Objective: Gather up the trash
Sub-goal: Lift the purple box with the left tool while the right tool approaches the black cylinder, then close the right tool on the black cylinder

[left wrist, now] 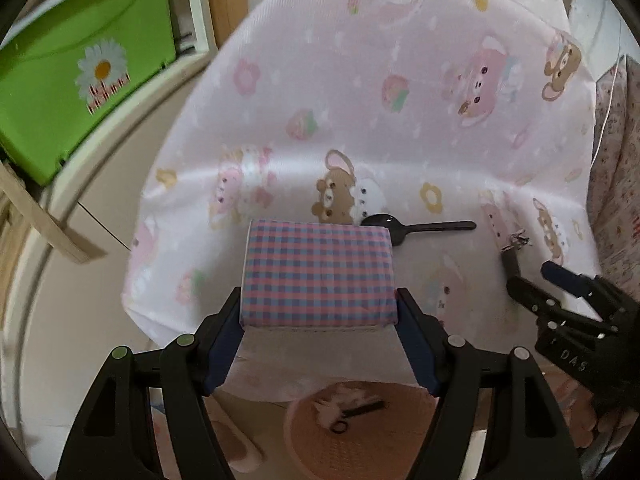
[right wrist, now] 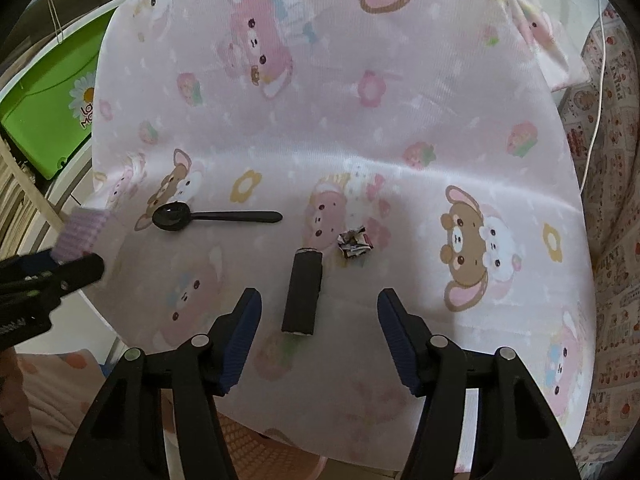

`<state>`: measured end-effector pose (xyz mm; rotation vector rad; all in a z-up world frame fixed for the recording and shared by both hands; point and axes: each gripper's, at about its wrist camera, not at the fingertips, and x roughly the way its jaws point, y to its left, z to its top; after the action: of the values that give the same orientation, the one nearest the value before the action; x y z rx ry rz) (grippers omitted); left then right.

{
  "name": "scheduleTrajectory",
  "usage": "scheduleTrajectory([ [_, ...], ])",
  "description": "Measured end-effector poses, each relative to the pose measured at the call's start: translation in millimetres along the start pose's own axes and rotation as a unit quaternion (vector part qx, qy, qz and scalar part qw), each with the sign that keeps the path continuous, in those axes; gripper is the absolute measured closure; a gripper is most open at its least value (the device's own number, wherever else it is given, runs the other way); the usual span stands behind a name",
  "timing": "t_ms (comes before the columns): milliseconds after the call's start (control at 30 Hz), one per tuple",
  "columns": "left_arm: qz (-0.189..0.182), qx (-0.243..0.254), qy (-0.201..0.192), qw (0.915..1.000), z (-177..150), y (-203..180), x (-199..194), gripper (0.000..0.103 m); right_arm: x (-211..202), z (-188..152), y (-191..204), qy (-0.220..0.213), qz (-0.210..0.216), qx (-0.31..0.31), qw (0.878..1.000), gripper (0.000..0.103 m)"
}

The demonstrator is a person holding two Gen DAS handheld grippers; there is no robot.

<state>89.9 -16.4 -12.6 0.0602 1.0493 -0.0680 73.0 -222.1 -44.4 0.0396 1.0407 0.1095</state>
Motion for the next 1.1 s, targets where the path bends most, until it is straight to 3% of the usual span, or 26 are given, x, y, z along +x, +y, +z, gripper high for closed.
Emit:
scheduleTrajectory([
  [333, -0.008, -0.020, 0.004, 0.9998, -6, 6, 0, 0.033, 7, -1, 8, 0.000, -0.008, -0.008, 1.000, 0.056],
  [400, -0.010, -0.028, -0.001, 0.9996, -6, 9, -2, 0.033, 11, -1, 9, 0.003, -0.010, -0.007, 1.000, 0.064],
  [467, -0.013, -0.034, -0.008, 0.9993, -6, 11, -6, 0.033, 11, 0, 9, 0.001, -0.016, -0.010, 1.000, 0.066],
  [567, -0.012, -0.033, -0.020, 0.9992, -6, 11, -12, 0.033, 11, 0, 9, -0.003, -0.017, -0.014, 1.000, 0.085],
  [1100, -0.022, -0.034, -0.035, 0.9986, -8, 12, -23, 0.033, -35, 3, 9, -0.060, 0.009, -0.016, 0.998, 0.089],
])
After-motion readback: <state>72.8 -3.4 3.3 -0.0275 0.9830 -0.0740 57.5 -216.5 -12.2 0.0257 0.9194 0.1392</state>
